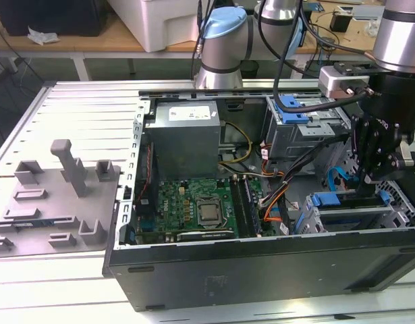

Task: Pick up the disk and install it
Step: 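Insert the first disk wire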

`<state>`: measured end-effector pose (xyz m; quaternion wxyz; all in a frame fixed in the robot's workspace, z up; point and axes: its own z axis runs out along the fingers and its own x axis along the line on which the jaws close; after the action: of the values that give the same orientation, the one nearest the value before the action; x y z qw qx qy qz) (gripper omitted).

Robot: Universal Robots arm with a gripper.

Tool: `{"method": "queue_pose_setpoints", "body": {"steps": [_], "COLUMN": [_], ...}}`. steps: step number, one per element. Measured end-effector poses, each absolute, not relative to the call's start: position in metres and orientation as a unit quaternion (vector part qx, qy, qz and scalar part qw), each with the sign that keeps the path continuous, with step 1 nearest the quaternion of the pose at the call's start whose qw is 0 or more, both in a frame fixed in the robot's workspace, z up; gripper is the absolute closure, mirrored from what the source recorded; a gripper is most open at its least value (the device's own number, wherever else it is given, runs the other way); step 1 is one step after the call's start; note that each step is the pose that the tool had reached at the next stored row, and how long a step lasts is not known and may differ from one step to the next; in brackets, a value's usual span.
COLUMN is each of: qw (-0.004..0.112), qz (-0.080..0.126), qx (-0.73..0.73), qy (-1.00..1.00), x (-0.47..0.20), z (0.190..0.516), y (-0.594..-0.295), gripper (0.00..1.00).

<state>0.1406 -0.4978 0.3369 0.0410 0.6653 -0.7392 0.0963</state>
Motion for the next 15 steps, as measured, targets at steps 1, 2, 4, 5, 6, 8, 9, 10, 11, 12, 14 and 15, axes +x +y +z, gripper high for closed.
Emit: {"method": "queue_pose_setpoints", "body": {"steps": [1, 2, 4, 5, 6, 8, 9, 10, 11, 12, 14, 15], "qw": [0.041, 0.041, 0.042, 0.042, 0.042, 0.042, 0.042, 0.042, 0.042, 0.042, 0.042, 0.042], "qz": [0.096, 0.097, 0.097, 0.097, 0.097, 0.097, 0.097, 0.098, 0.098, 0.098, 0.098, 0.098], "qx": [0.665, 0.665, 0.665, 0.665, 0.665, 0.665, 0.665, 0.666, 0.666, 0.666, 0.667, 0.667], "qy": [-0.739, -0.739, -0.739, -0.739, -0.739, -0.739, -0.739, -0.739, -0.739, -0.738, -0.737, -0.737], "x": [0.1406, 0.1406, 0.1406, 0.1406, 0.1406, 0.1406, 0.1406, 0.1406, 0.1406, 0.1406, 0.1407, 0.1406], "z": [0.3377, 0.3388, 0.3411, 0.3414, 0.3414, 0.3415, 0.3416, 0.3416, 0.3415, 0.3415, 0.3414, 0.3414], "y": [-0.4978, -0.4977, -0.4975, -0.4975, -0.4974, -0.4974, -0.4974, -0.4974, -0.4974, -0.4975, -0.4974, -0.4975], "gripper": [0.83, 0.83, 0.83, 0.83, 0.83, 0.83, 0.83, 0.83, 0.83, 0.83, 0.83, 0.83]}}
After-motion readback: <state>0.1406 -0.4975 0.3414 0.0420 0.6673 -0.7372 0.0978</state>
